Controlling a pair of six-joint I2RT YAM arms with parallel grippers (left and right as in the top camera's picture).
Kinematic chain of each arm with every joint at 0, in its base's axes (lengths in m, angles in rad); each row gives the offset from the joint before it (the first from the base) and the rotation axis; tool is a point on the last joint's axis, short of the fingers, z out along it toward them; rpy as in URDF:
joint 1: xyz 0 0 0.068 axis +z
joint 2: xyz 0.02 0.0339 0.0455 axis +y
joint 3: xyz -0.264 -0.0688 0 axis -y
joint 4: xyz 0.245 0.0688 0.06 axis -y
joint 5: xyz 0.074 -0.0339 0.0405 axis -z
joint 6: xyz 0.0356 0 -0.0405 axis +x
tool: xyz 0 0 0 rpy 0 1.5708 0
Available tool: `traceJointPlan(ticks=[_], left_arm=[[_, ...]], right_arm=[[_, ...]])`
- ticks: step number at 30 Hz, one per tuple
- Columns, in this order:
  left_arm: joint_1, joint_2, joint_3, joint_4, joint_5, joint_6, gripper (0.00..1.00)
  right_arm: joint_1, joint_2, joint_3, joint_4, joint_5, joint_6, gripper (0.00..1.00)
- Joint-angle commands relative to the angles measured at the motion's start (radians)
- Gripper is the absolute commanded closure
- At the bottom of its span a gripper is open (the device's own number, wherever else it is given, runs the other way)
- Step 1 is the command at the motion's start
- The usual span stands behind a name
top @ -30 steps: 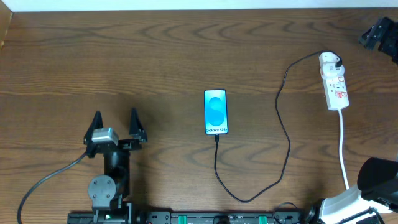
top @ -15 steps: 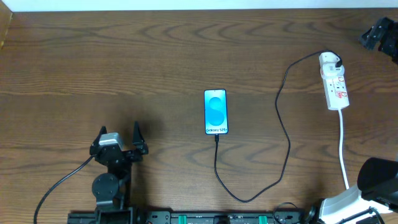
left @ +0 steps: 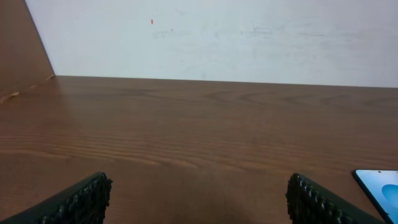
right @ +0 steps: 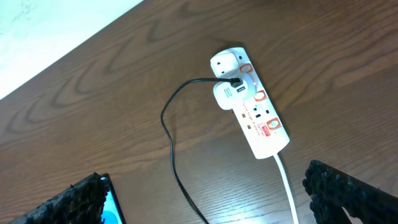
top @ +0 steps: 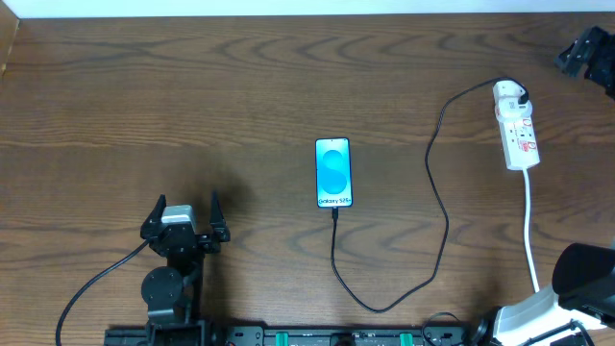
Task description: Plug charger to phone and switch on socket
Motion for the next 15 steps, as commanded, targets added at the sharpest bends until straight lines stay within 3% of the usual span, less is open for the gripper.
traceJointPlan(ticks=[1,15], left_arm=[[0.005,-0.010,-0.011,-0.045,0.031,0.010,0.10],[0.005,-0.007,-0.011,-0.041,0.031,-0.018,0.10]], right_arm=[[0.003,0.002,0.003,-0.001,-0.002,0.010,0.01],[0.003,0.002,0.003,-0.001,-0.002,0.010,0.01]])
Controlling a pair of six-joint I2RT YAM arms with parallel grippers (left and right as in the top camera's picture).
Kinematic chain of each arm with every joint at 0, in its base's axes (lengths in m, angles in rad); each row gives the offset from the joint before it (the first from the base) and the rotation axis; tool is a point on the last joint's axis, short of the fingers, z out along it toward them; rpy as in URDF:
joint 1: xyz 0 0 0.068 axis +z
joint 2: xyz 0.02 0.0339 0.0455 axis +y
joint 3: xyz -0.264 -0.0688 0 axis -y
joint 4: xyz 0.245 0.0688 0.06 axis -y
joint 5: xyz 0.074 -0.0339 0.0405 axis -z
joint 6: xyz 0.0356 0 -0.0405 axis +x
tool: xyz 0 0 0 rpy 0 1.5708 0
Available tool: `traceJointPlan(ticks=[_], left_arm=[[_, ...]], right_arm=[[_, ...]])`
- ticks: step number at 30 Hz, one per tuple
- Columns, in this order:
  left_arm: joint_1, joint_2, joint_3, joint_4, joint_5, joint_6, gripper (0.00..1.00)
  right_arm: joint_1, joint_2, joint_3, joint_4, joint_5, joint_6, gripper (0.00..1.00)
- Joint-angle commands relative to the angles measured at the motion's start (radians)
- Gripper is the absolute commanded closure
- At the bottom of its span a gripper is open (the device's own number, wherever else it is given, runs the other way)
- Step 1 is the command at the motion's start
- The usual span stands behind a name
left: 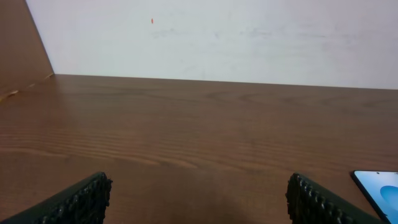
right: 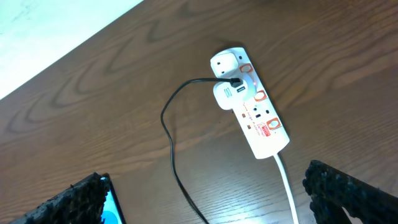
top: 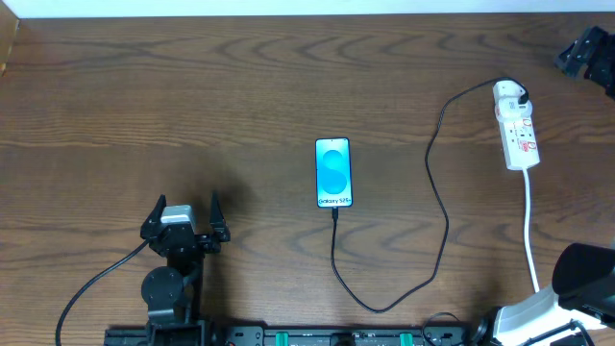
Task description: Plug charger to phone and switch on socket
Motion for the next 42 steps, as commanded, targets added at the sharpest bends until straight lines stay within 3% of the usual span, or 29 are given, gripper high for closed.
traceJointPlan(ticks=[1,42], left_arm=[[0.005,-0.007,-0.011,-0.042,0.031,-0.008,0.10],[0.005,-0.007,-0.011,-0.042,0.031,-0.008,0.10]], right_arm=[[0.003,0.002,0.003,-0.001,-0.002,0.010,0.01],[0.012,0.001,0.001,0.020,0.035,0.008,0.01]])
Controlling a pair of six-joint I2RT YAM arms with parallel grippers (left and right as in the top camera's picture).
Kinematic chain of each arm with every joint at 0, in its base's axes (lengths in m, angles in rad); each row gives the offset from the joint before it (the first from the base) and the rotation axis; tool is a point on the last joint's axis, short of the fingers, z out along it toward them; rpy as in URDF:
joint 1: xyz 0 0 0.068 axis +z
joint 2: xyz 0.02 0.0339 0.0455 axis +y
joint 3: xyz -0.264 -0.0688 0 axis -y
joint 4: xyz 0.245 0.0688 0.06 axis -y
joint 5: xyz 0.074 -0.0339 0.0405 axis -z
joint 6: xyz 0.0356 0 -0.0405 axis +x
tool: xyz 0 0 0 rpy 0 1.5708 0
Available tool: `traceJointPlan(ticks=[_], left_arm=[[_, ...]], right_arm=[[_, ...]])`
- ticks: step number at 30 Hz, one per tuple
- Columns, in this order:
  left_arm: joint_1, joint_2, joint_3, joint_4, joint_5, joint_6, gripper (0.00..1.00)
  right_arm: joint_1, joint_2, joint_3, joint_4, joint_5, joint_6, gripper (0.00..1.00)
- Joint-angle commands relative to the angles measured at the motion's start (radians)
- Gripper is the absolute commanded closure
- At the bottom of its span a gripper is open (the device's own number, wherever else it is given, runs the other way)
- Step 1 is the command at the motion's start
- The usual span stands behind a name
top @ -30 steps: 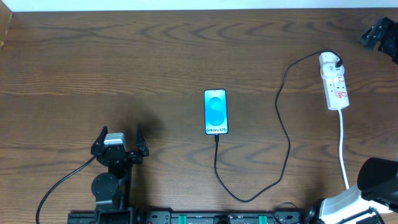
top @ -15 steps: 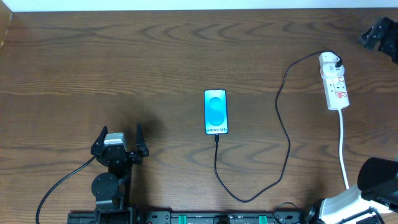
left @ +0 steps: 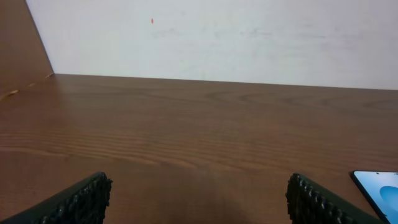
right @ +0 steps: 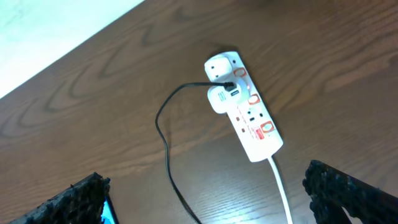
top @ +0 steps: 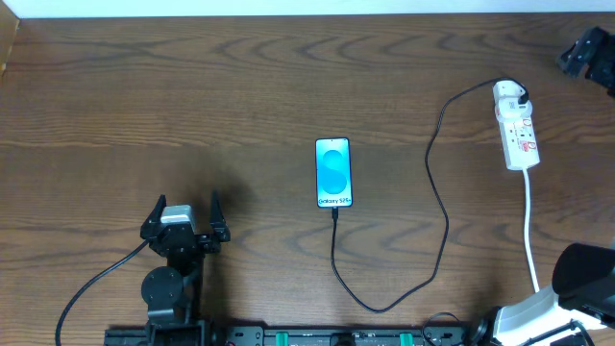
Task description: Plug charger to phone and switch on socket
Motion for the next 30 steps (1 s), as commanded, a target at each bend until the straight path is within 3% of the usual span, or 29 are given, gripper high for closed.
traceJointPlan(ticks=[1,14,17,20,30], left_arm=[[0.005,-0.007,-0.011,-0.042,0.031,-0.005,0.10],[0.005,-0.007,-0.011,-0.042,0.031,-0.005,0.10],[0.005,-0.007,-0.011,-0.042,0.031,-0.005,0.10],[0.005,-0.007,-0.011,-0.042,0.031,-0.005,0.10],[0.005,-0.007,-0.011,-0.042,0.031,-0.005,0.10]], right_arm=[[0.018,-0.002,-0.001,0.016,0.010,0.008,0.01],[0.230,-0.090,-0.075,0.237,0.167,0.011,0.01],[0.256,-0.163,-0.207,0.356,0.186,0.011,0.01],[0.269,-0.281,-0.457,0.541,0.186,0.011,0.01],[0.280,-0.591,-1.114,0.905,0.184,0.066,0.01]])
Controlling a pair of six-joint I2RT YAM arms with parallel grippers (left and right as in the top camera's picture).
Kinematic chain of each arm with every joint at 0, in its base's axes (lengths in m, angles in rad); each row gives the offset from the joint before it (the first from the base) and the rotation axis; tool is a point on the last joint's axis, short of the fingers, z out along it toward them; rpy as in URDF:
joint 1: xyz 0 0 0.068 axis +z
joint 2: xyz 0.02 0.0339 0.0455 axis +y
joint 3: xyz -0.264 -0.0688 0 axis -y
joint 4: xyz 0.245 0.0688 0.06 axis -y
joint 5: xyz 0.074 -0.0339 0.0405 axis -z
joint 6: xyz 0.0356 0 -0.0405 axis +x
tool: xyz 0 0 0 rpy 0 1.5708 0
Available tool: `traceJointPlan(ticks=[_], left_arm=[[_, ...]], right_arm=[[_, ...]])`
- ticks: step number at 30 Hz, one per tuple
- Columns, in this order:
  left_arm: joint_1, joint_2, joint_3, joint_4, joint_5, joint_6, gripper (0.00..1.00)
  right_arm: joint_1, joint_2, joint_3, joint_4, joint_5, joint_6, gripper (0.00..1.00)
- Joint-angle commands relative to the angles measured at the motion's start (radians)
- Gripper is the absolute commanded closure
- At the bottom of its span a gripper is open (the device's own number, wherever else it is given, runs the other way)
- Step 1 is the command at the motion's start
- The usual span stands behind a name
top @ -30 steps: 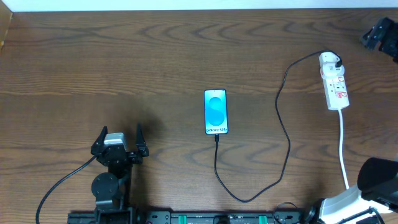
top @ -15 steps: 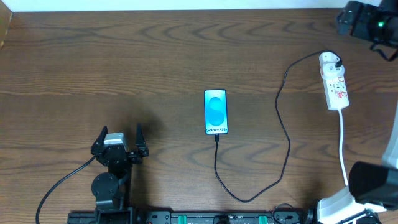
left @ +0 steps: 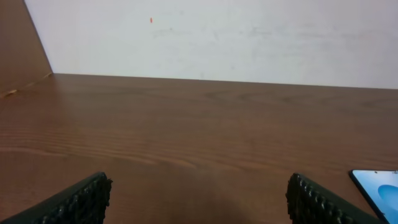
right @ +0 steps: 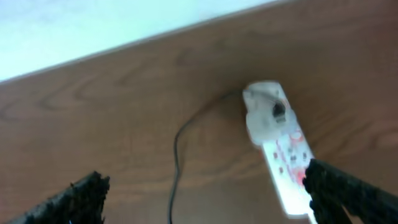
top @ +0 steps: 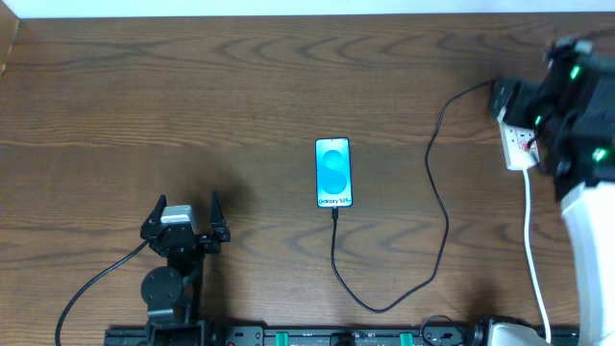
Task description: Plug charger to phone and switch on socket
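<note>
The phone (top: 333, 173) lies face up mid-table with its blue screen lit; its corner shows in the left wrist view (left: 379, 183). A black cable (top: 444, 192) runs from the phone's near edge in a loop to the white charger (right: 266, 109) on the white power strip (right: 283, 149). My right gripper (top: 524, 120) hovers open over the strip (top: 522, 149) and partly hides it. In the blurred right wrist view, that gripper (right: 214, 199) has its right finger (right: 348, 193) over the strip's near end. My left gripper (top: 185, 204) rests open at the front left, with nothing between its fingers.
The strip's white cord (top: 530, 240) runs toward the front right edge, beside my right arm's white link (top: 588, 221). A white wall (left: 211, 37) stands behind the table's far edge. A brown side panel (left: 18, 43) rises at the far left.
My right arm has come from the back right corner to just over the power strip, which now looks larger in the blurred wrist view. Phone, cable and left gripper are unchanged.
At the first two moments my right gripper hung open at the back right corner, looking down on the strip. A second ago its view had shifted slightly. Now it hovers over the strip. The cable reached the phone's near edge throughout; the left arm stayed still.
</note>
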Motion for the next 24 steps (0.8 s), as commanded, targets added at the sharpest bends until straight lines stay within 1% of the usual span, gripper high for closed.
traceJointPlan(ticks=[1,5,6,10,15,16,20,22,24], left_arm=[[0.005,-0.007,-0.015,-0.035,0.027,-0.005,0.10],[0.005,-0.007,-0.015,-0.035,0.027,-0.005,0.10],[0.005,-0.007,-0.015,-0.035,0.027,-0.005,0.10],[0.005,-0.007,-0.015,-0.035,0.027,-0.005,0.10],[0.005,-0.007,-0.015,-0.035,0.027,-0.005,0.10],[0.005,-0.007,-0.015,-0.035,0.027,-0.005,0.10],[0.005,-0.007,-0.015,-0.035,0.027,-0.005,0.10],[0.005,-0.007,-0.015,-0.035,0.027,-0.005,0.10],[0.005,-0.007,-0.015,-0.035,0.027,-0.005,0.10]], right_arm=[[0.016,-0.115,-0.178,0.089,0.008,0.048,0.01],[0.034,-0.232,-0.360,0.227,0.007,0.047,0.01],[0.037,-0.248,-0.382,0.246,0.008,0.047,0.01],[0.045,-0.393,-0.557,0.364,0.018,0.043,0.01],[0.045,-0.525,-0.716,0.486,0.018,0.035,0.01],[0.045,-0.578,-0.771,0.517,0.018,0.035,0.01],[0.053,-0.700,-0.898,0.601,0.017,0.035,0.01],[0.077,-0.779,-0.983,0.670,0.018,0.007,0.01],[0.096,-0.836,-1.040,0.702,0.018,-0.026,0.01]])
